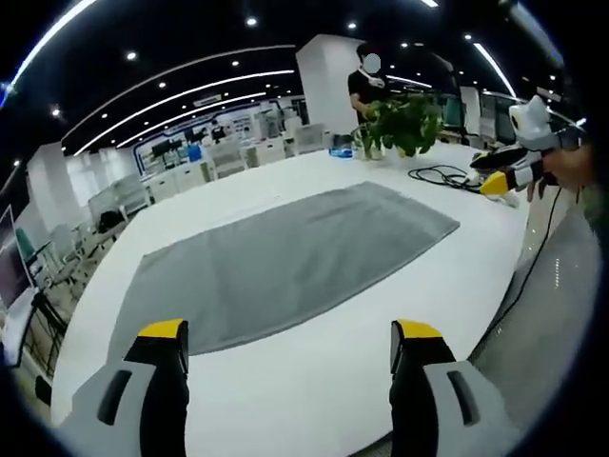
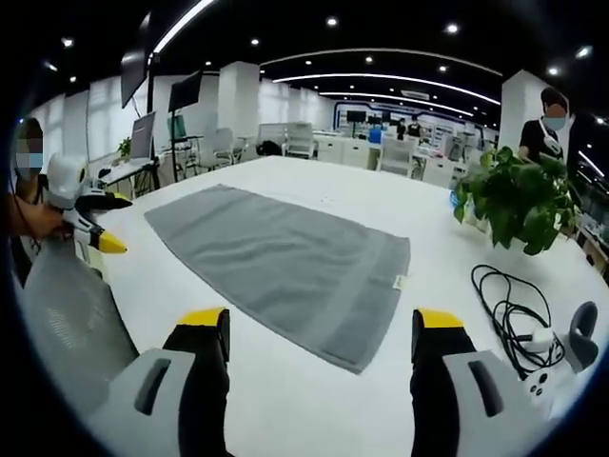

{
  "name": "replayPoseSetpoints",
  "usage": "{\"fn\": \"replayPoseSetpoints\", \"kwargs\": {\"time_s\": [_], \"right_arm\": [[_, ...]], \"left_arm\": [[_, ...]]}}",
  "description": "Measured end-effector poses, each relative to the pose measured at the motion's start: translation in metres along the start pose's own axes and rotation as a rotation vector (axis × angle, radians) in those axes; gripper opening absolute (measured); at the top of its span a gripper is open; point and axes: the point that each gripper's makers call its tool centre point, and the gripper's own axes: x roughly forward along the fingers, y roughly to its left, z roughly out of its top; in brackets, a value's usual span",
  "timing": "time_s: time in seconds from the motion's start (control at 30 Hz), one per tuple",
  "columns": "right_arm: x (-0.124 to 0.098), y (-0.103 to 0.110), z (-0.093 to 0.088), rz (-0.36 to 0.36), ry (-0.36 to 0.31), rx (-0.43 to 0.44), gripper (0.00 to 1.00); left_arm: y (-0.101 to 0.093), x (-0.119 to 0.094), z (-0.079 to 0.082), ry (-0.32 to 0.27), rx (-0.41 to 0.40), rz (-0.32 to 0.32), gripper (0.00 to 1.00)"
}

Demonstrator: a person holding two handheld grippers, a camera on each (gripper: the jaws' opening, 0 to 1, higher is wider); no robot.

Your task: Fold the towel on the table until its edges align and the towel forms a compact rectangular stack.

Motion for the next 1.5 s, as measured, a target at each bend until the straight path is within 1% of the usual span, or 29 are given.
{"fn": "replayPoseSetpoints", "kwargs": {"time_s": [0.07, 0.1, 0.23, 0.27, 0.3, 0.33, 0.4, 0.43, 0.47, 0.57, 0.7, 0.83, 0.9, 1.0, 1.1, 1.2, 1.27, 1.4, 1.5], "right_arm": [[-0.001, -0.008, 0.007, -0.005, -0.014, 0.000, 0.78], [-0.001, -0.012, 0.009, -0.008, -0.020, -0.006, 0.78], [-0.003, -0.028, 0.020, -0.020, -0.040, -0.011, 0.77], [-0.004, -0.035, 0.023, -0.024, -0.045, -0.007, 0.76], [-0.005, -0.040, 0.025, -0.028, -0.049, -0.003, 0.76], [-0.008, -0.044, 0.029, -0.034, -0.058, 0.004, 0.76], [-0.012, -0.049, 0.034, -0.035, -0.067, 0.009, 0.75], [-0.011, -0.058, 0.035, -0.036, -0.071, 0.004, 0.75], [-0.012, -0.061, 0.037, -0.039, -0.068, -0.009, 0.75], [-0.015, -0.067, 0.041, -0.040, -0.064, -0.023, 0.74], [-0.018, -0.082, 0.048, -0.049, -0.059, -0.053, 0.73], [-0.021, -0.095, 0.054, -0.059, -0.061, -0.066, 0.73], [-0.022, -0.099, 0.058, -0.061, -0.066, -0.069, 0.73], [-0.022, -0.107, 0.063, -0.070, -0.070, -0.073, 0.72], [-0.022, -0.113, 0.069, -0.082, -0.079, -0.064, 0.72], [-0.018, -0.124, 0.073, -0.089, -0.089, -0.056, 0.72], [-0.013, -0.129, 0.075, -0.091, -0.090, -0.058, 0.71], [-0.005, -0.137, 0.077, -0.094, -0.092, -0.062, 0.71], [0.000, -0.142, 0.078, -0.099, -0.090, -0.050, 0.71]], "left_arm": [[-0.005, 0.000, 0.010, -0.012, 0.001, -0.014, 0.90], [-0.011, 0.001, 0.017, -0.026, 0.008, -0.036, 0.90], [-0.032, 0.005, 0.036, -0.040, 0.040, -0.096, 0.89], [-0.040, 0.008, 0.042, -0.046, 0.050, -0.122, 0.90], [-0.045, 0.009, 0.045, -0.042, 0.053, -0.134, 0.89], [-0.053, 0.011, 0.051, -0.050, 0.061, -0.151, 0.89], [-0.064, 0.014, 0.058, -0.055, 0.071, -0.179, 0.89], [-0.071, 0.018, 0.063, -0.058, 0.076, -0.190, 0.89], [-0.079, 0.020, 0.066, -0.056, 0.087, -0.206, 0.89], [-0.092, 0.026, 0.073, -0.058, 0.096, -0.229, 0.89], [-0.112, 0.031, 0.086, -0.074, 0.095, -0.268, 0.89], [-0.131, 0.038, 0.097, -0.081, 0.117, -0.314, 0.89], [-0.141, 0.041, 0.104, -0.085, 0.113, -0.336, 0.89], [-0.155, 0.046, 0.115, -0.096, 0.147, -0.367, 0.88], [-0.168, 0.051, 0.125, -0.105, 0.157, -0.400, 0.88], [-0.183, 0.055, 0.135, -0.116, 0.193, -0.436, 0.87], [-0.193, 0.056, 0.140, -0.122, 0.199, -0.466, 0.86], [-0.208, 0.061, 0.144, -0.127, 0.222, -0.506, 0.86], [-0.217, 0.066, 0.146, -0.125, 0.217, -0.529, 0.85]]}}
